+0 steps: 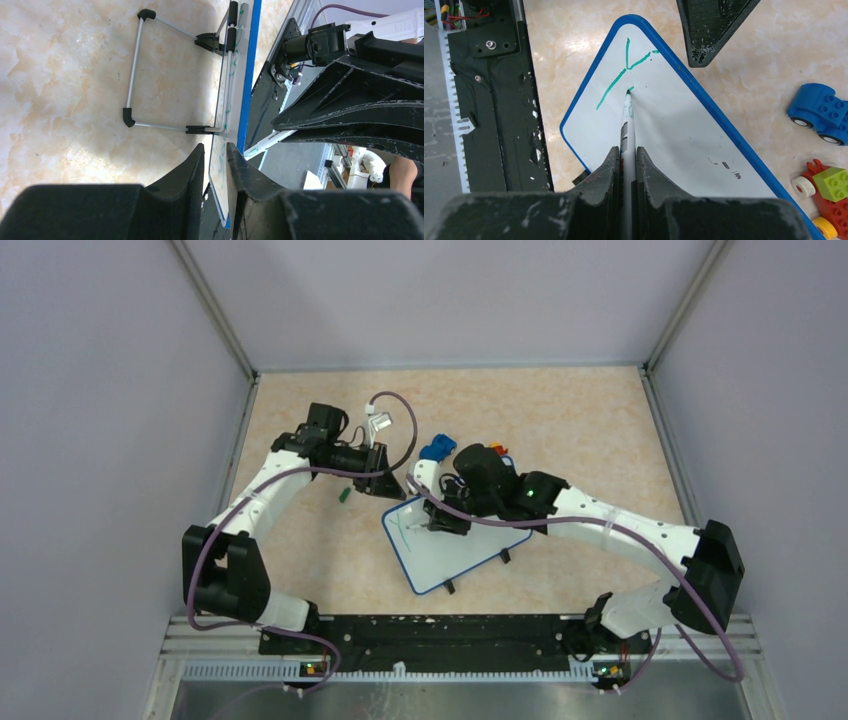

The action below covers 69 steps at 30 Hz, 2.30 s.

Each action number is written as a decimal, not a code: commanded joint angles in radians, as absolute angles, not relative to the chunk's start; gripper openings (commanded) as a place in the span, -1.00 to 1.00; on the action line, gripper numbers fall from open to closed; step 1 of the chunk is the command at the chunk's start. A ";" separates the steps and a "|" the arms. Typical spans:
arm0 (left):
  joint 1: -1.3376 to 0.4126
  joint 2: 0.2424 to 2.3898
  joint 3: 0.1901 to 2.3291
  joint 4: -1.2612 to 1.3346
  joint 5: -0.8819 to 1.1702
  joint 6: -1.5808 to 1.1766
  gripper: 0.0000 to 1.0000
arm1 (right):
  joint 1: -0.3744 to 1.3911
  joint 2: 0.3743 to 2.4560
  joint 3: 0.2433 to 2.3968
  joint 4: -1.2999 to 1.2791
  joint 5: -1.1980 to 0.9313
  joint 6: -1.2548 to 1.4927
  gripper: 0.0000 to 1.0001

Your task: Write a sentence on the whiteboard

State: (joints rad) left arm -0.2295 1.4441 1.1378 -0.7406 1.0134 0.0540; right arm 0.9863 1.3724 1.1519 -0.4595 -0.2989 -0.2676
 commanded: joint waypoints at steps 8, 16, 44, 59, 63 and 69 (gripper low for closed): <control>-0.230 1.440 1.139 -0.708 1.040 0.046 -0.46 | 0.995 1.349 1.117 -0.479 -0.294 -0.299 -1.00; -0.230 1.442 1.139 -0.704 1.040 0.040 -0.46 | 0.976 1.334 1.126 -0.472 -0.233 -0.289 -1.00; -0.230 1.435 1.129 -0.701 1.043 0.042 -0.47 | 0.962 1.362 1.210 -0.448 -0.152 -0.264 -1.00; -0.230 1.431 1.121 -0.698 1.041 0.043 -0.47 | 0.987 1.403 1.233 -0.432 -0.178 -0.253 -1.00; -0.230 1.430 1.120 -0.698 1.040 0.043 -0.47 | 0.997 1.407 1.235 -0.430 -0.183 -0.255 -1.00; -0.230 1.430 1.117 -0.697 1.041 0.043 -0.47 | 1.012 1.414 1.232 -0.430 -0.185 -0.257 -1.00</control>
